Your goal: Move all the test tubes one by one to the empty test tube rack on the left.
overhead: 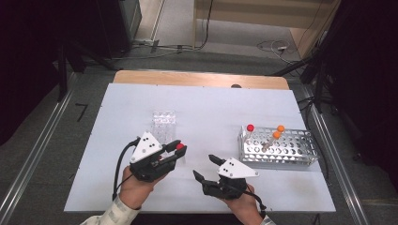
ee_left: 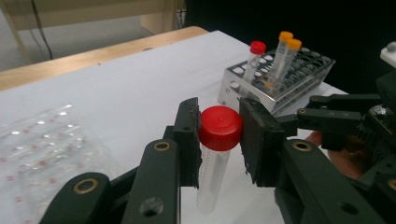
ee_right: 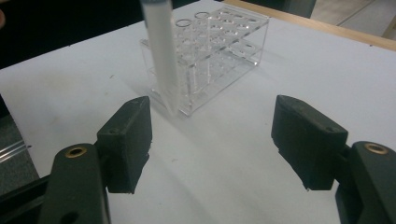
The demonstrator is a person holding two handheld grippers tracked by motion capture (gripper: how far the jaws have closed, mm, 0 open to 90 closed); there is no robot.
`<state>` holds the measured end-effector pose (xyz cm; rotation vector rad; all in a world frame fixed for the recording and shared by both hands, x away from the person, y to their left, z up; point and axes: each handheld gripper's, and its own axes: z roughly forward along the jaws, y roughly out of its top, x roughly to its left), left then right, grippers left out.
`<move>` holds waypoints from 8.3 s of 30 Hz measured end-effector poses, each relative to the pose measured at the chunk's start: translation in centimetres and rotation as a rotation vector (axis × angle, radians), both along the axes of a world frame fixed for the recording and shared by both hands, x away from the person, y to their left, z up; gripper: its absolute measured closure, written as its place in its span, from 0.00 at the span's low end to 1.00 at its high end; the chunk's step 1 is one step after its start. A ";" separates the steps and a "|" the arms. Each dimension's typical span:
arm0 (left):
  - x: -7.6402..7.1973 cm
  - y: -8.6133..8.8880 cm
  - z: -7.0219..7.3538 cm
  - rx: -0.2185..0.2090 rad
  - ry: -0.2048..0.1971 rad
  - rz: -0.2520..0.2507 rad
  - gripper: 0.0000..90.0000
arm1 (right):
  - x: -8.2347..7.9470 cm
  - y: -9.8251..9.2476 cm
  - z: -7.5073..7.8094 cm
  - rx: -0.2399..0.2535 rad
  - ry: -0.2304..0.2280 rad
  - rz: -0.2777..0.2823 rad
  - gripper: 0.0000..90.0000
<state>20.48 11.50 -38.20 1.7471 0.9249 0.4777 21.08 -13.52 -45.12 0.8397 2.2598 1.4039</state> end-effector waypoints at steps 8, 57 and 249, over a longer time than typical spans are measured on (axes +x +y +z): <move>0.2 2.9 1.4 -0.009 -0.021 0.085 0.77 | 0.1 -0.4 0.2 0.004 -0.005 -0.014 0.31; 4.7 4.8 -3.6 0.101 0.015 0.302 0.70 | 0.2 -0.6 0.1 0.003 0.001 -0.025 0.32; -0.7 1.6 0.5 -0.001 0.004 0.058 0.77 | 0.2 -0.7 0.3 -0.024 0.003 0.004 0.36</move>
